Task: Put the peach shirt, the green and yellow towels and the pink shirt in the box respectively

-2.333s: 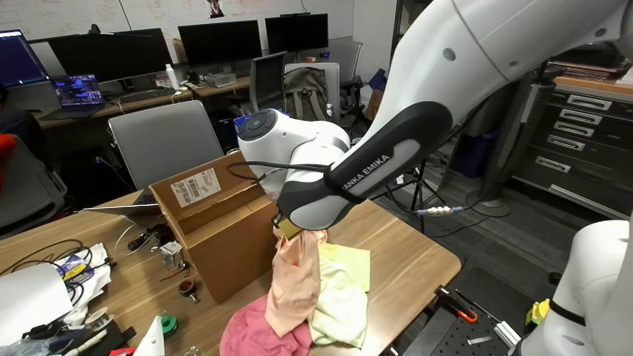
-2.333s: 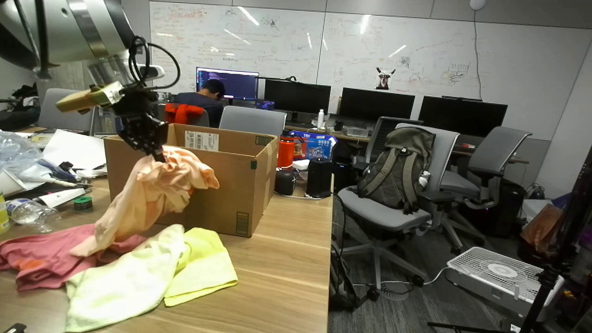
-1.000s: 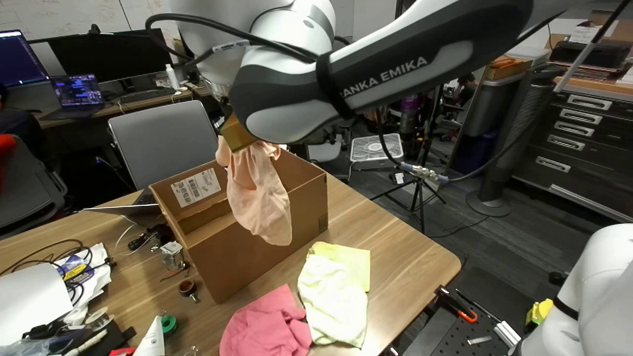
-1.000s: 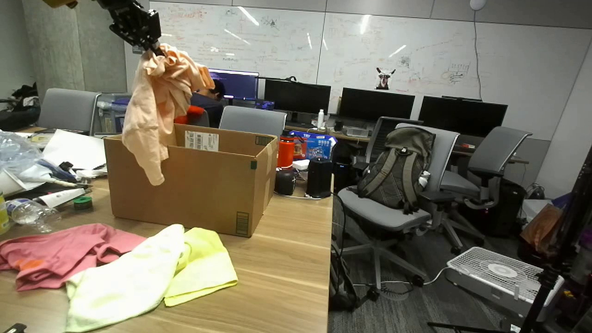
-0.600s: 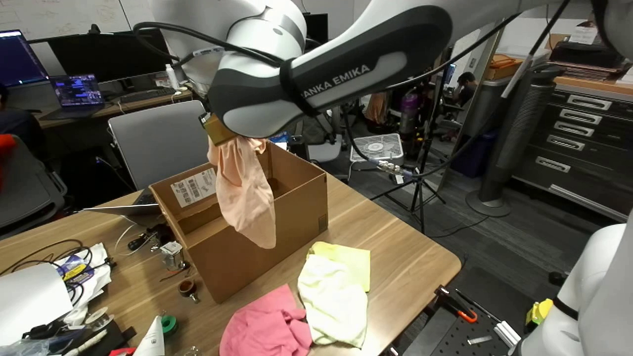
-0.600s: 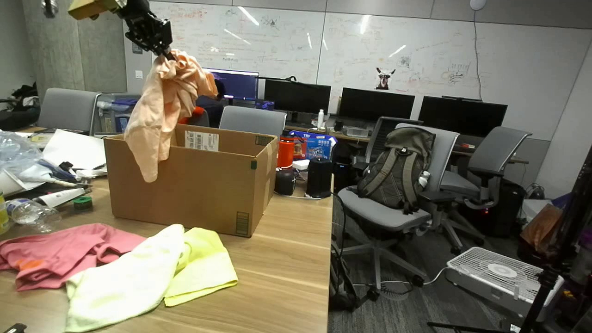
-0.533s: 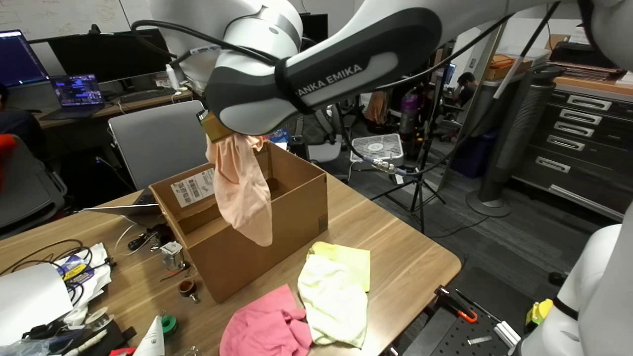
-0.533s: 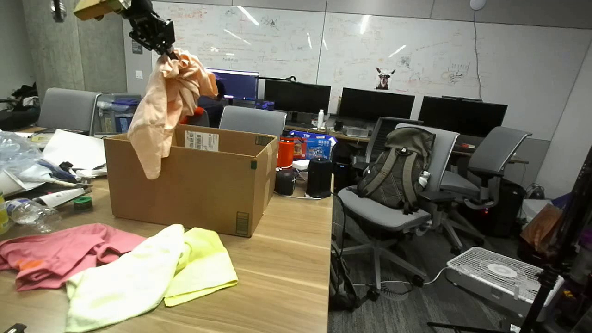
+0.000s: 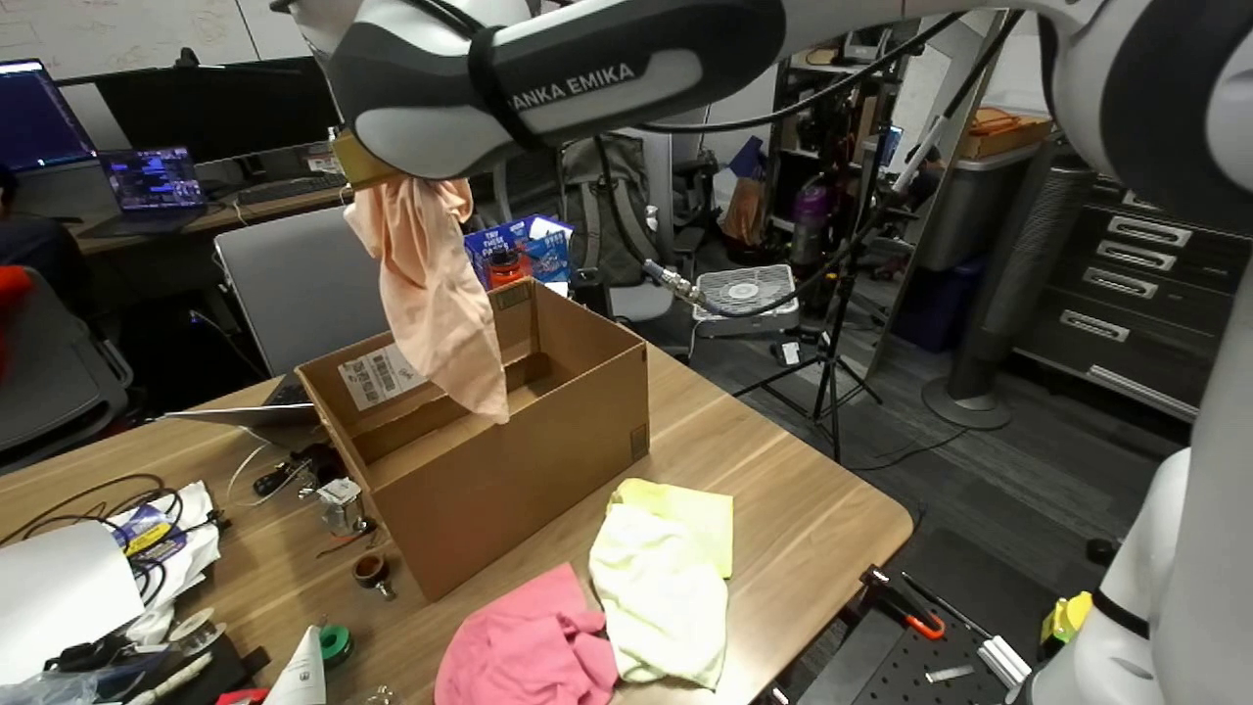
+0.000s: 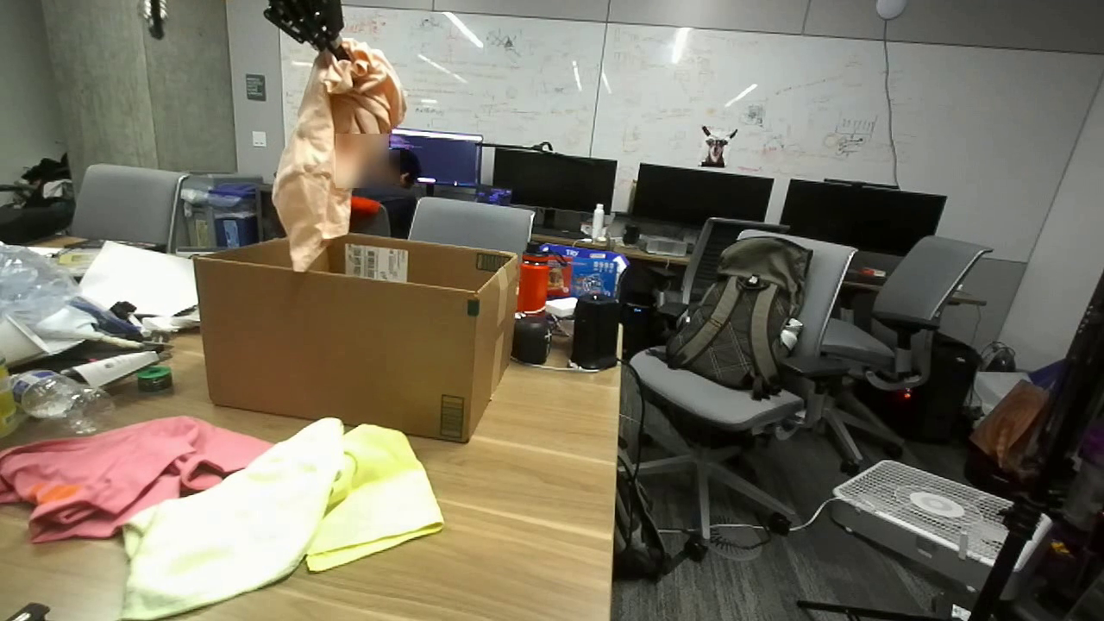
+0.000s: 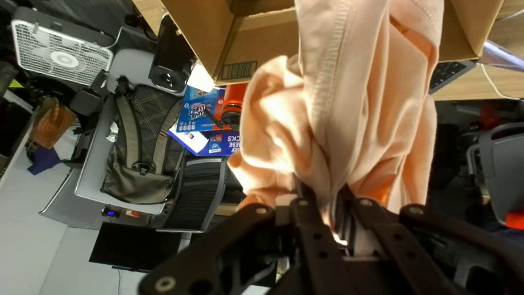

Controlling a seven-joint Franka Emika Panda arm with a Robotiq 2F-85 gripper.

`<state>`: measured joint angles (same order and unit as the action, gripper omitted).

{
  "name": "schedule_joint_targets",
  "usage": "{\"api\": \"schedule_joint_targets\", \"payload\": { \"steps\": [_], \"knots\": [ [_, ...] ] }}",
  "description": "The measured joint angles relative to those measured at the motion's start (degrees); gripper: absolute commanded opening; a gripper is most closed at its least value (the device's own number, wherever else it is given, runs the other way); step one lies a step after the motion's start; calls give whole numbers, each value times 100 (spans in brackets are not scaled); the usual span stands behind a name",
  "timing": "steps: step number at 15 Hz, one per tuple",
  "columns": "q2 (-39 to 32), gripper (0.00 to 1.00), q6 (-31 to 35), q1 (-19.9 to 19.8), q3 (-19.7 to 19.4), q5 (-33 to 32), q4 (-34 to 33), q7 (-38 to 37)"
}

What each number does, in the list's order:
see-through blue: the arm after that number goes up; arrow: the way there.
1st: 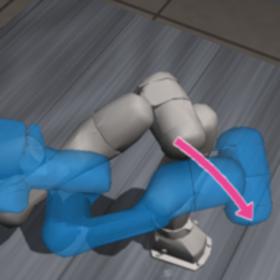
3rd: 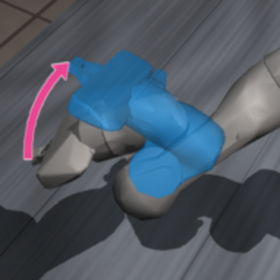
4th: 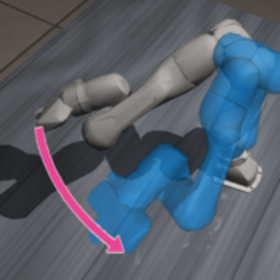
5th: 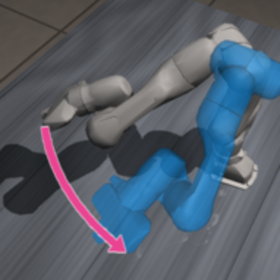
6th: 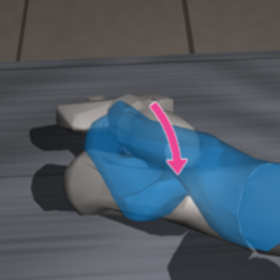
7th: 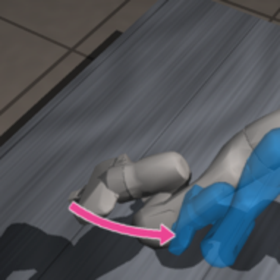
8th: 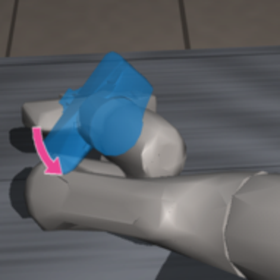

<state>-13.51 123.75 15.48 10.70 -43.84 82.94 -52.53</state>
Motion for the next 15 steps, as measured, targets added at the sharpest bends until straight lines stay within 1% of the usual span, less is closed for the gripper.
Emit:
{"api": "schedule_joint_targets", "payload": {
  "steps": [4,11,12,13,14,15],
  "knots": [
    [-267,4,-132,156,-157,-5,-451,0],
    [-873,4,-591,302,-451,-6,-793,3],
    [-954,40,-640,316,-486,-6,-839,3],
    [-1024,42,-676,328,-518,-6,-887,4],
    [-1086,48,-710,331,-538,-6,-935,6],
    [-1130,57,-745,333,-552,-6,-977,7]
  ]
}}
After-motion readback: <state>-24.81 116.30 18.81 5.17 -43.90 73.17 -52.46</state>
